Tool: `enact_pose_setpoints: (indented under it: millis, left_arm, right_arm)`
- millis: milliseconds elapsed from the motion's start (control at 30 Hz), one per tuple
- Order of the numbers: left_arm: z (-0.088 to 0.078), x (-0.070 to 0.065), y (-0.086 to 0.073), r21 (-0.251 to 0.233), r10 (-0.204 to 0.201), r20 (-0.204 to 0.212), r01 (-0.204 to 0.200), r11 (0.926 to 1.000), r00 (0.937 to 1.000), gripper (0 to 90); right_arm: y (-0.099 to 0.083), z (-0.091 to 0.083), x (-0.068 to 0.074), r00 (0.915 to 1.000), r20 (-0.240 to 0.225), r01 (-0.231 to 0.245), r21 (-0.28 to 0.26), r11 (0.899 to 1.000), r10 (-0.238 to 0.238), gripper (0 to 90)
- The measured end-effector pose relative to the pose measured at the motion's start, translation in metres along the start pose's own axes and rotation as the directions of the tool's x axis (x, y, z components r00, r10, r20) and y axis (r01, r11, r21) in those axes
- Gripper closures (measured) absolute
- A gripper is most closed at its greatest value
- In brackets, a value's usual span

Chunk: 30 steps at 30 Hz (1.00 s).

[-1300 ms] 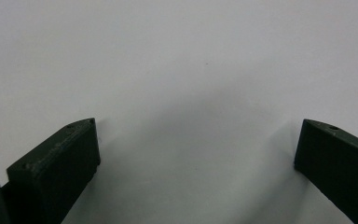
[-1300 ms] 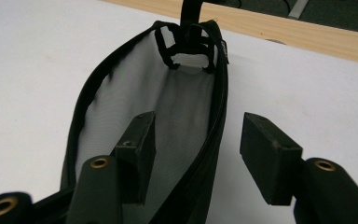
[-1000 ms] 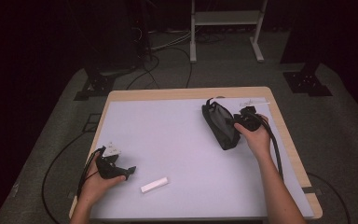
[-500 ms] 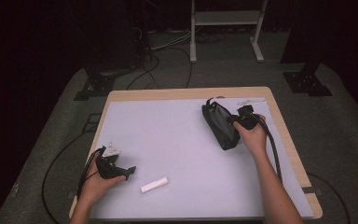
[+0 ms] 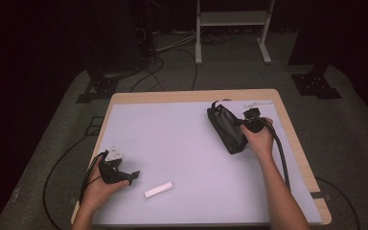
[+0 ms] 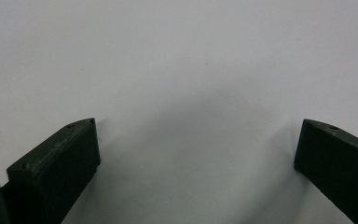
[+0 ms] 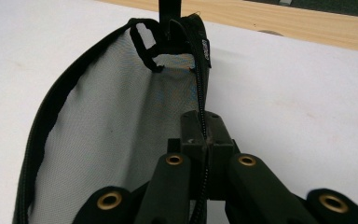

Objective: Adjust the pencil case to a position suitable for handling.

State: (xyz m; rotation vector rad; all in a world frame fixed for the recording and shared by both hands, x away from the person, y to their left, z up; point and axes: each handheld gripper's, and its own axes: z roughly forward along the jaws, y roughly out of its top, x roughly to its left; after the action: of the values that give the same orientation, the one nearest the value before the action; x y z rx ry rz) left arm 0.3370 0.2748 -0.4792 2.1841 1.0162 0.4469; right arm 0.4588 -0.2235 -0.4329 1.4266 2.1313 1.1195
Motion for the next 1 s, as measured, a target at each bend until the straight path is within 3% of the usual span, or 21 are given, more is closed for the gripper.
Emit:
enact_pose_setpoints:
  millis: [500,1000]
  left_arm:
    - [0.0,0.0,0.0,0.0,-0.002,0.0,0.002,1.0,1.0,0.0]
    - [0.0,0.0,0.0,0.0,-0.001,-0.001,0.001,1.0,1.0,0.0]
  right_arm:
    - [0.001,-0.019,-0.002,0.9989,-0.038,0.029,0.01,1.0,-0.029,87.9]
    - [-0.006,-0.039,0.0,0.987,-0.143,0.074,-0.007,0.997,-0.074,87.9]
